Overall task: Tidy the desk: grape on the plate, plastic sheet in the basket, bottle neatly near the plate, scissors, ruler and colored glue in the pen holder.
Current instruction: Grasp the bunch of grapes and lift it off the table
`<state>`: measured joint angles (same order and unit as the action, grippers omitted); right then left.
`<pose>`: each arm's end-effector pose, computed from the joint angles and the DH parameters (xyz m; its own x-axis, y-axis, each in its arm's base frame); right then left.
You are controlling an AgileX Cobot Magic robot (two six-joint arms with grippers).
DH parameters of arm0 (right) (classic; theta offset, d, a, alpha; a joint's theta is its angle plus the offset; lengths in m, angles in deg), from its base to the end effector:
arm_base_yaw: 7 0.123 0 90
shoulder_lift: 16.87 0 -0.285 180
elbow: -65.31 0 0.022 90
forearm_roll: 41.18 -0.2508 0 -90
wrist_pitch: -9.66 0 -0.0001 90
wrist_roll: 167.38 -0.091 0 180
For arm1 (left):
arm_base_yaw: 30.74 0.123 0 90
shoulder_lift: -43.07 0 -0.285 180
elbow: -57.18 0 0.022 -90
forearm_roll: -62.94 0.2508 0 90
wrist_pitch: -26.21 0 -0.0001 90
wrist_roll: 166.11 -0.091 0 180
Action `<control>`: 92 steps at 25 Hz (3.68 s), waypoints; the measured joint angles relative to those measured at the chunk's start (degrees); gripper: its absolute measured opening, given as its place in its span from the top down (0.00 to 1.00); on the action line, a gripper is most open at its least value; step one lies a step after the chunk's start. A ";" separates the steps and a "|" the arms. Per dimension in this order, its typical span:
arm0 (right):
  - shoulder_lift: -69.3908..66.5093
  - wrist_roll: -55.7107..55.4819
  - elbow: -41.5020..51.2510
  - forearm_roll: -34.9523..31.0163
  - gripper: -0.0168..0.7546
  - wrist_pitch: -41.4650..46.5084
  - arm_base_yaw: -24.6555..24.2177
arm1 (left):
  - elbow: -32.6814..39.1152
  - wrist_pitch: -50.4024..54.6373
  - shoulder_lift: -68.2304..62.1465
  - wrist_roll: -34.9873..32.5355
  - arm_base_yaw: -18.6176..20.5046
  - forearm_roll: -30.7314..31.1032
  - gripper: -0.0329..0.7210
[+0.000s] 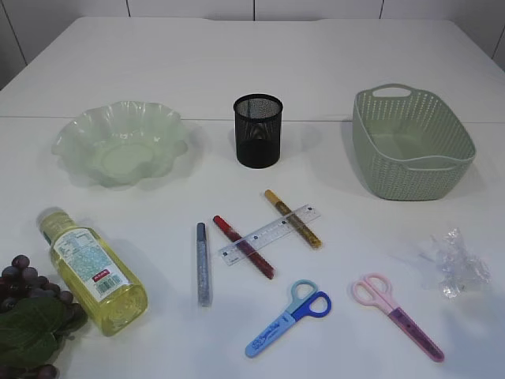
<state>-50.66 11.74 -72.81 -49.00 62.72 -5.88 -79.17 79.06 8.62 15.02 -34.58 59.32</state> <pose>0.0712 0.0113 0.3085 -0.6293 0.0847 -0.7726 -0.0434 0.9887 0.1437 0.0740 -0.0096 0.2979 -0.6582 -0.0138 -0.7527 0.0669 0.9948 -0.0766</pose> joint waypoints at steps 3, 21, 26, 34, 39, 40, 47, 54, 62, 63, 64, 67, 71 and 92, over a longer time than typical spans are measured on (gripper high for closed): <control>-5.38 0.00 -0.84 -0.92 0.22 -1.33 0.00 | 0.00 -3.15 -7.29 0.00 0.00 -0.65 0.38; -14.42 0.10 -11.32 -1.17 0.22 3.13 0.00 | -1.18 -7.04 -45.55 0.00 0.00 7.06 0.28; -14.42 0.22 -11.32 -1.17 0.22 3.45 0.00 | -1.27 -15.23 -46.45 0.00 0.00 8.93 0.18; -14.42 0.30 -11.32 -1.17 0.22 3.58 0.00 | -1.31 -18.41 -51.49 0.00 0.00 11.17 0.18; -14.42 0.30 -11.32 -1.17 0.22 3.58 0.00 | -1.31 -20.56 -55.81 0.00 0.00 11.17 0.18; -14.42 0.30 -11.32 -1.17 0.22 3.58 0.00 | -1.40 -20.75 -56.44 0.00 0.00 11.17 0.18; -14.42 0.30 -11.32 -1.17 0.22 3.58 0.00 | -1.67 -23.74 -60.31 0.00 0.00 11.40 0.18; -14.42 0.30 -11.32 -1.17 0.22 3.58 0.00 | -1.80 -25.57 -64.18 0.00 0.00 11.71 0.18; -14.42 0.34 -11.32 -1.17 0.22 3.58 0.00 | -1.80 -28.04 -66.37 0.00 0.00 11.75 0.19; -14.42 0.34 -11.32 -1.17 0.22 3.58 0.00 | -1.80 -28.30 -66.46 0.00 0.00 11.84 0.20; -14.42 0.34 -11.32 -1.17 0.22 3.58 0.00 | -1.80 -28.40 -66.46 0.00 0.00 11.84 0.20; -14.42 0.34 -11.32 -1.17 0.22 3.58 0.00 | -1.80 -28.74 -66.46 -0.02 0.00 12.32 0.22; -14.42 0.34 -11.32 -1.17 0.22 3.58 0.00 | -1.80 -29.12 -66.46 -0.02 0.00 12.32 0.30; -14.42 0.44 -11.32 -1.17 0.22 3.23 0.00 | -2.13 -30.05 -66.46 -0.02 0.00 12.48 0.83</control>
<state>-65.08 12.18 -84.13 -50.17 65.95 -5.88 -81.30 49.00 -57.84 15.00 -34.58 71.80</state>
